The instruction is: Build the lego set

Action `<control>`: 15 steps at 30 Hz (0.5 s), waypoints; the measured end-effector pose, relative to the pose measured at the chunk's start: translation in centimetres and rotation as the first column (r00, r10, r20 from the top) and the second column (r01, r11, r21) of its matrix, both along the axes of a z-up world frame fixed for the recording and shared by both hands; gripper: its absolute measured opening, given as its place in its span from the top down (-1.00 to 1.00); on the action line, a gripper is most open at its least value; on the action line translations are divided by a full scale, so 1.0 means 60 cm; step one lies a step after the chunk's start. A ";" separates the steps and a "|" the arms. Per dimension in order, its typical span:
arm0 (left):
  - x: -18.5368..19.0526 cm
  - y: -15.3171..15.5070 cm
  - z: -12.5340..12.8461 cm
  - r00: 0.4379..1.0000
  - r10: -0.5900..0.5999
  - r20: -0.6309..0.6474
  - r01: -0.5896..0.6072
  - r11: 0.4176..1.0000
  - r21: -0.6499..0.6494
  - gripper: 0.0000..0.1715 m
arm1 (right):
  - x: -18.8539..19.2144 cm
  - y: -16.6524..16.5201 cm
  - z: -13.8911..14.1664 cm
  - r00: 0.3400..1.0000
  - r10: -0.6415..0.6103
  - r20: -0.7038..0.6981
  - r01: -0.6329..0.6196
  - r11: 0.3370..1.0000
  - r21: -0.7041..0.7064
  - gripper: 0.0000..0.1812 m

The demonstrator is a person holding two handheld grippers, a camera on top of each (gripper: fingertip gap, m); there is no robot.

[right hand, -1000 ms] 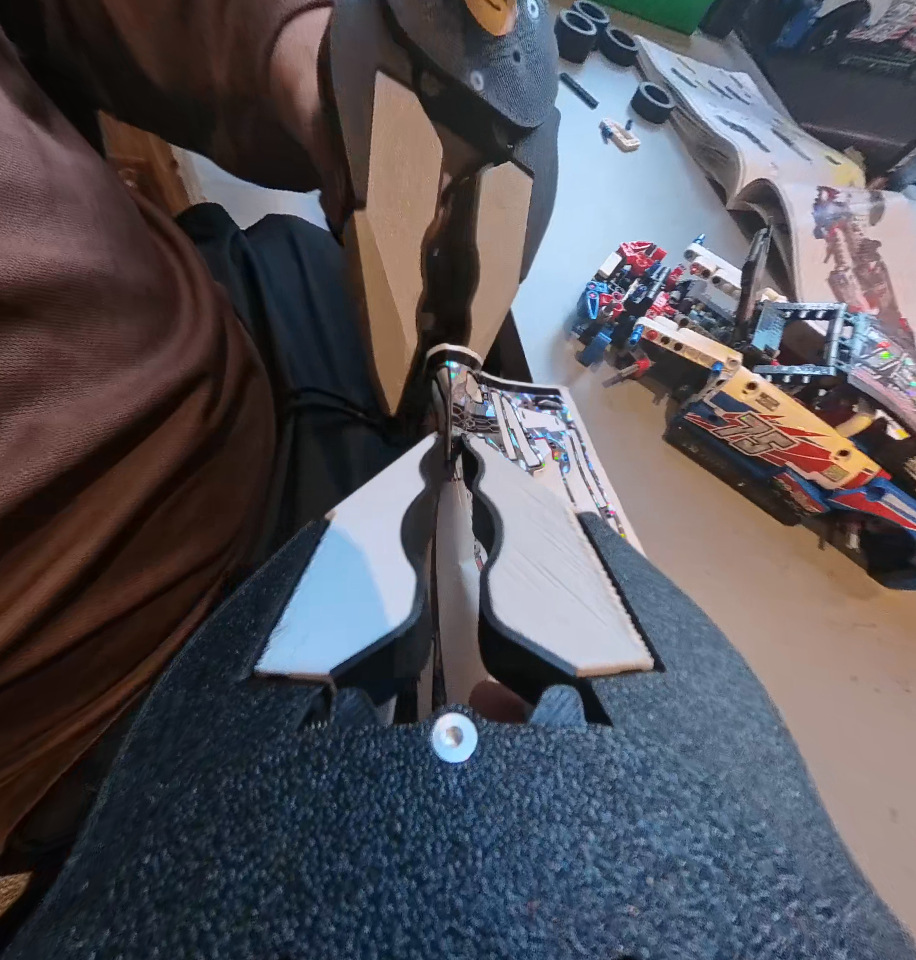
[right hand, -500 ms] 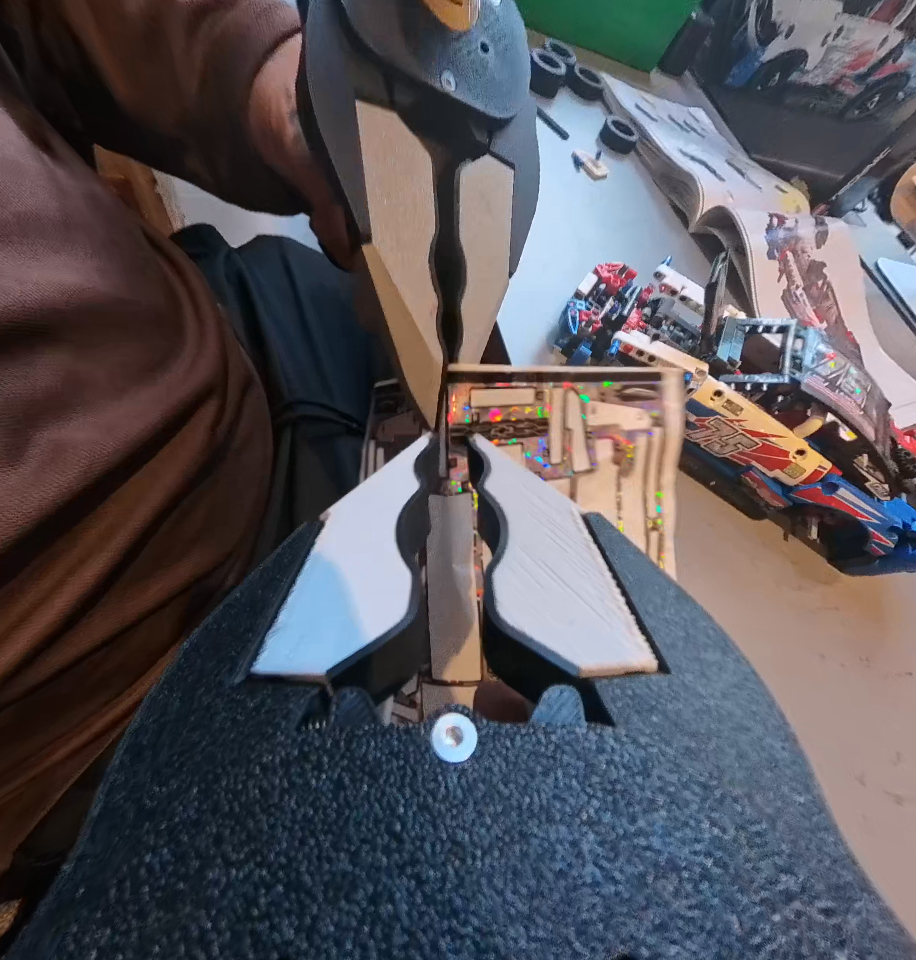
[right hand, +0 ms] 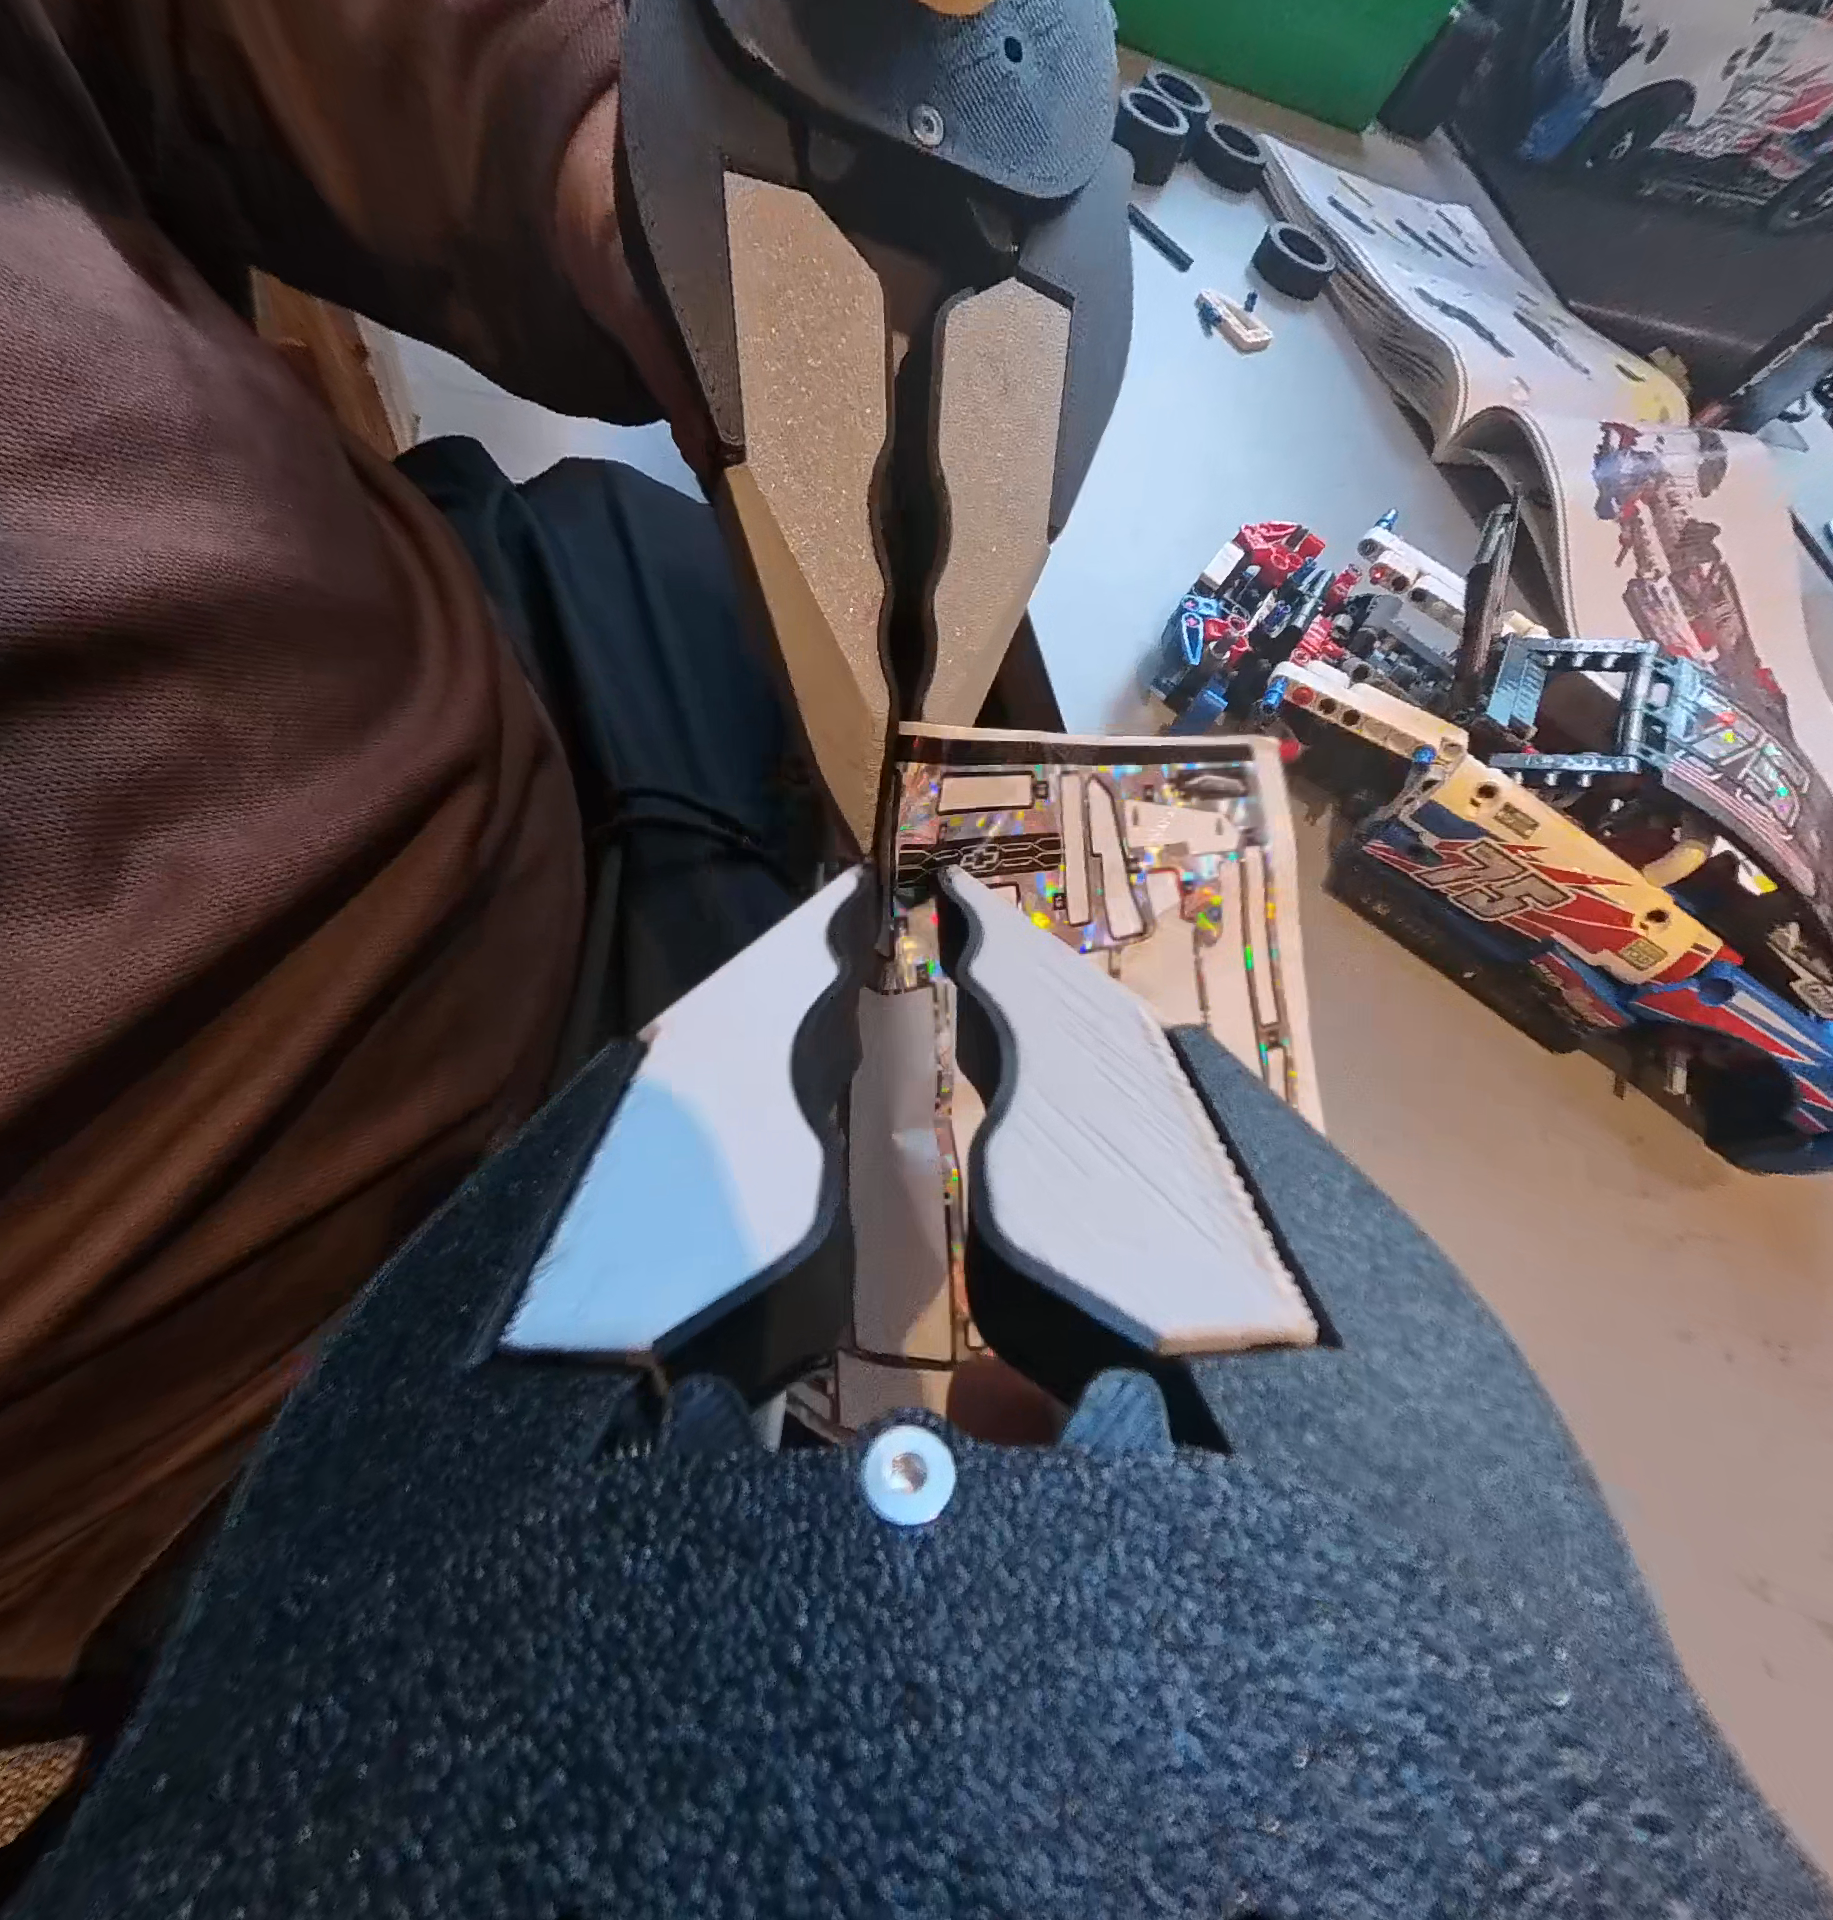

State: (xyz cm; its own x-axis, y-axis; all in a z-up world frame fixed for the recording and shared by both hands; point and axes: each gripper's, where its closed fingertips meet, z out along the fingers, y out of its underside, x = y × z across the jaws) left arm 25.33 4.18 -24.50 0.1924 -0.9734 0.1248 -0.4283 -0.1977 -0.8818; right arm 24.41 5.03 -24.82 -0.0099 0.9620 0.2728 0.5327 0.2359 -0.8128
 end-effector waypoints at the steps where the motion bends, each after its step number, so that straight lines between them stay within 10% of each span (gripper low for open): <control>1: 0.000 -0.001 0.001 1.000 0.001 0.006 -0.001 1.000 -0.015 1.00 | 0.000 -0.001 0.000 1.000 0.001 0.001 -0.001 1.000 -0.001 0.90; 15: 0.006 0.003 0.017 0.992 0.081 0.100 -0.059 0.977 -0.204 0.91 | -0.001 0.004 0.017 0.999 -0.023 -0.034 0.026 0.996 0.090 0.94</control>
